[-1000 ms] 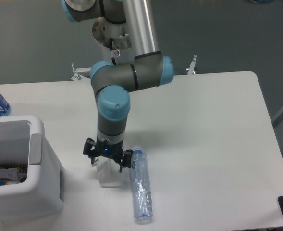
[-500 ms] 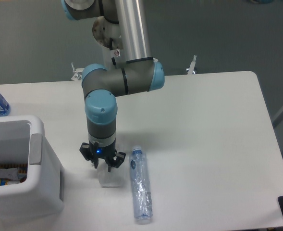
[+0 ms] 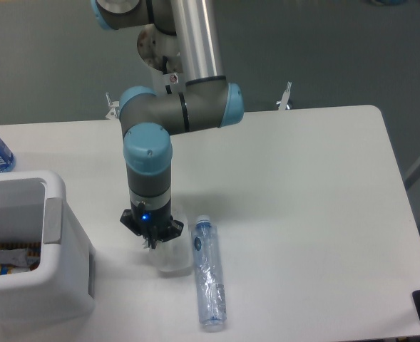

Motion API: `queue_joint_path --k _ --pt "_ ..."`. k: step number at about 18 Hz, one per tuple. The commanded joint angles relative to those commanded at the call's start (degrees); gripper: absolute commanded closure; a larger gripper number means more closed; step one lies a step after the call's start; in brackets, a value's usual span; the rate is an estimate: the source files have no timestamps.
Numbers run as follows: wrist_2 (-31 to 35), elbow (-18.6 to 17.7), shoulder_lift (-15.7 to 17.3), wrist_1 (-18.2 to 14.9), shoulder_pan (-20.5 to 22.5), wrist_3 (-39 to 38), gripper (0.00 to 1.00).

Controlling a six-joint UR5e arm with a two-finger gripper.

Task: Place the trash in the trash can
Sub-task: 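Lift the tissue and carry it over the white bin, then open the gripper to drop the tissue into the bin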

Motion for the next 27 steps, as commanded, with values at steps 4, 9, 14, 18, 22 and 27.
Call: queue_joint_path --k 4,9,14,18,22,27 --pt "-8.6 2.9 5.3 0.1 4.5 -2.6 1.00" --pt "-13.2 13.3 6.1 0.2 7.3 -13.9 1.00" --pt "-13.2 19.9 5.6 0.3 6.3 -22.5 1.00" --pt "-13.1 20.5 6.7 0.3 -0.5 -23.8 1.00" --pt "-13.1 20.0 6.9 0.3 -7.5 -24.1 1.00" --pt "-13.0 19.7 6.4 0.2 -12.4 -24.5 1.00"
